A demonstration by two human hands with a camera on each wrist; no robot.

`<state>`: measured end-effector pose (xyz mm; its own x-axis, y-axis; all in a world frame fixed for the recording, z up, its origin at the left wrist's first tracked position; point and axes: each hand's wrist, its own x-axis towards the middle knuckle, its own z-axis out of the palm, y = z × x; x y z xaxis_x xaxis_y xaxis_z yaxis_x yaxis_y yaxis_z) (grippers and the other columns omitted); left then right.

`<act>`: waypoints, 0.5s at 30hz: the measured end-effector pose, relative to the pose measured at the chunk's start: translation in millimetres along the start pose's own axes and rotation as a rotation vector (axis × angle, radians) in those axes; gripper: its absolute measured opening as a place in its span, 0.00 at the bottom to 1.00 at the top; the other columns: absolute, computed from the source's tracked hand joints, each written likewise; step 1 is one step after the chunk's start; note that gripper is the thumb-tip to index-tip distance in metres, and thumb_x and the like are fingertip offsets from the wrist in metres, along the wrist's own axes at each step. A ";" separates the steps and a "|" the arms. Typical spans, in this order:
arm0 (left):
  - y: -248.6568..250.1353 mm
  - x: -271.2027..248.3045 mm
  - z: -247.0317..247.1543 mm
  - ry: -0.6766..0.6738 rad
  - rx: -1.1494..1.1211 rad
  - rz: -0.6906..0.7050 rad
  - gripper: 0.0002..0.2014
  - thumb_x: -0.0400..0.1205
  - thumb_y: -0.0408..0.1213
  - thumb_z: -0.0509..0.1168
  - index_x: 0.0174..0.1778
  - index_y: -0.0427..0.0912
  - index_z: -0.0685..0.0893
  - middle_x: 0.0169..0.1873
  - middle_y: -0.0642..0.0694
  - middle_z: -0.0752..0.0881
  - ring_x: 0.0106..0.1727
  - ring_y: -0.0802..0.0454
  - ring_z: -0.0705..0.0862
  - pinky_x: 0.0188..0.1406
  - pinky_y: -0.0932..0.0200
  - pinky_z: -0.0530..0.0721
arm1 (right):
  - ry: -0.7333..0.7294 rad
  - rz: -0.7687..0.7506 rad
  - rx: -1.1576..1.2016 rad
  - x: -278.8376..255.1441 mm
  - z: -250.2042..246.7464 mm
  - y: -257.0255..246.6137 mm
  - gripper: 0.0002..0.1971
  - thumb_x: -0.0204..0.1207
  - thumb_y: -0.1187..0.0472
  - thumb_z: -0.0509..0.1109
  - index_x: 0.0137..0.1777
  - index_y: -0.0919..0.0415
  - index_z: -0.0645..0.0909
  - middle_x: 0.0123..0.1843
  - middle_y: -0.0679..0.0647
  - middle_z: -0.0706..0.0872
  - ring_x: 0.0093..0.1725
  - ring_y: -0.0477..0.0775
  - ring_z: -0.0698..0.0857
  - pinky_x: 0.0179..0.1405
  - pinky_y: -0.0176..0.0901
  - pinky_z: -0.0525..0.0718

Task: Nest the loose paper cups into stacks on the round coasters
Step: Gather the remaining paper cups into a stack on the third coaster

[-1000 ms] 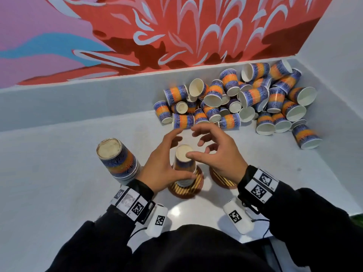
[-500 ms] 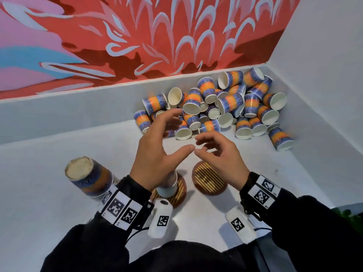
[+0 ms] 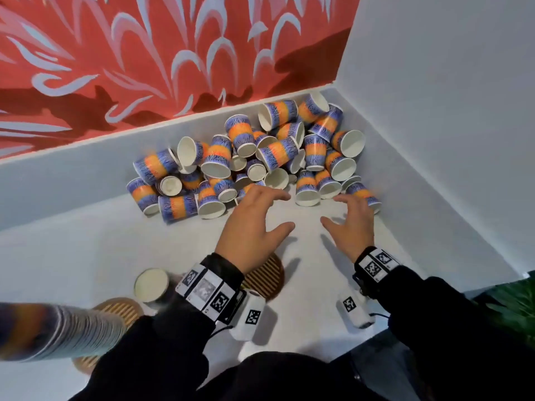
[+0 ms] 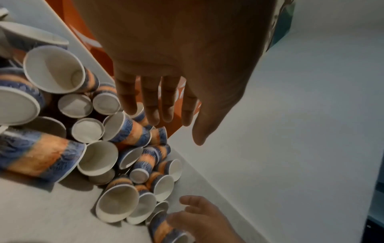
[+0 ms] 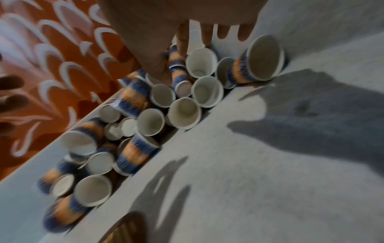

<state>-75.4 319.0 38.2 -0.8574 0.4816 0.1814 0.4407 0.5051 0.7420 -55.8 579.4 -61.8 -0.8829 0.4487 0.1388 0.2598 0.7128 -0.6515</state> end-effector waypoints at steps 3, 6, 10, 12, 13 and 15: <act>-8.2 26.7 27.9 -0.073 0.046 -0.064 0.23 0.81 0.47 0.77 0.72 0.55 0.82 0.67 0.53 0.78 0.67 0.51 0.82 0.71 0.45 0.82 | 0.052 0.097 -0.112 24.5 -4.4 39.4 0.33 0.65 0.53 0.88 0.69 0.57 0.81 0.71 0.59 0.81 0.71 0.68 0.78 0.72 0.57 0.71; -13.0 52.4 51.1 -0.172 0.044 -0.172 0.23 0.81 0.48 0.77 0.72 0.56 0.82 0.69 0.52 0.77 0.65 0.50 0.81 0.66 0.52 0.79 | 0.071 0.136 -0.129 38.8 -2.3 66.8 0.39 0.63 0.54 0.88 0.73 0.60 0.76 0.73 0.61 0.78 0.73 0.69 0.75 0.75 0.59 0.70; -25.7 80.3 82.4 -0.326 0.162 -0.271 0.25 0.82 0.44 0.75 0.76 0.55 0.80 0.80 0.47 0.70 0.76 0.44 0.77 0.74 0.54 0.75 | 0.055 0.098 -0.144 52.6 9.3 89.7 0.44 0.63 0.54 0.89 0.77 0.61 0.72 0.74 0.64 0.77 0.73 0.70 0.76 0.77 0.64 0.72; -28.6 90.7 93.2 -0.369 0.206 -0.296 0.26 0.83 0.41 0.74 0.78 0.57 0.79 0.86 0.45 0.64 0.83 0.41 0.72 0.81 0.50 0.72 | 0.027 0.073 -0.185 57.1 13.7 91.5 0.44 0.63 0.54 0.89 0.78 0.59 0.72 0.76 0.64 0.77 0.74 0.71 0.76 0.77 0.65 0.74; -28.6 96.3 97.3 -0.387 0.233 -0.295 0.27 0.83 0.40 0.73 0.79 0.58 0.78 0.88 0.44 0.60 0.86 0.40 0.69 0.83 0.49 0.70 | 0.015 0.062 -0.209 59.3 15.4 92.0 0.44 0.63 0.54 0.88 0.78 0.58 0.72 0.77 0.63 0.76 0.74 0.70 0.76 0.77 0.65 0.74; -29.3 107.2 105.0 -0.417 0.308 -0.266 0.30 0.83 0.35 0.72 0.81 0.59 0.77 0.91 0.42 0.54 0.88 0.38 0.67 0.83 0.49 0.70 | -0.009 0.059 -0.230 62.7 18.3 93.0 0.42 0.65 0.55 0.87 0.78 0.56 0.72 0.78 0.62 0.75 0.75 0.71 0.75 0.76 0.66 0.74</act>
<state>-152.2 431.1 -31.9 -0.7997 0.5196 -0.3009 0.3354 0.8022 0.4939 -94.1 664.0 -127.4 -0.8666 0.4894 0.0979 0.3927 0.7896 -0.4715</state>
